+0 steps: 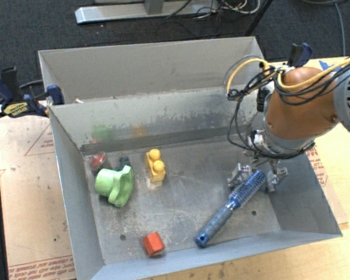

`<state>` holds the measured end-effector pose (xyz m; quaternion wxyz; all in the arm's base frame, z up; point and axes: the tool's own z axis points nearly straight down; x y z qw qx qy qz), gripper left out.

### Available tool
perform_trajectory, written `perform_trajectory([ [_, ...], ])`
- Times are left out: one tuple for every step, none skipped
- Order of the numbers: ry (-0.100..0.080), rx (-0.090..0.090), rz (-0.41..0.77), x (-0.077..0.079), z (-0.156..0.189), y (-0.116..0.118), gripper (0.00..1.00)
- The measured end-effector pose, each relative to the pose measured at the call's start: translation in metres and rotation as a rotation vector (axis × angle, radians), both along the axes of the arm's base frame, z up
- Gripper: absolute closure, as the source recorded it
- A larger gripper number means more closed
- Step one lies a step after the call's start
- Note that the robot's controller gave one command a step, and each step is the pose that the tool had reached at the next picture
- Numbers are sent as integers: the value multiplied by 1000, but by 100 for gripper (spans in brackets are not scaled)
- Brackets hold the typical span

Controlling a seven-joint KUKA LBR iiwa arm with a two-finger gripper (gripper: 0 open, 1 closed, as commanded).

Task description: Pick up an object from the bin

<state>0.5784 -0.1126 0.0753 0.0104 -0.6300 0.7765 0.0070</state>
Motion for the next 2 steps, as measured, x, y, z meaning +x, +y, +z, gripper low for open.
perform_trajectory([
  [2,-15,2,2,2,6,0],
  [0,-18,-5,3,2,3,100],
])
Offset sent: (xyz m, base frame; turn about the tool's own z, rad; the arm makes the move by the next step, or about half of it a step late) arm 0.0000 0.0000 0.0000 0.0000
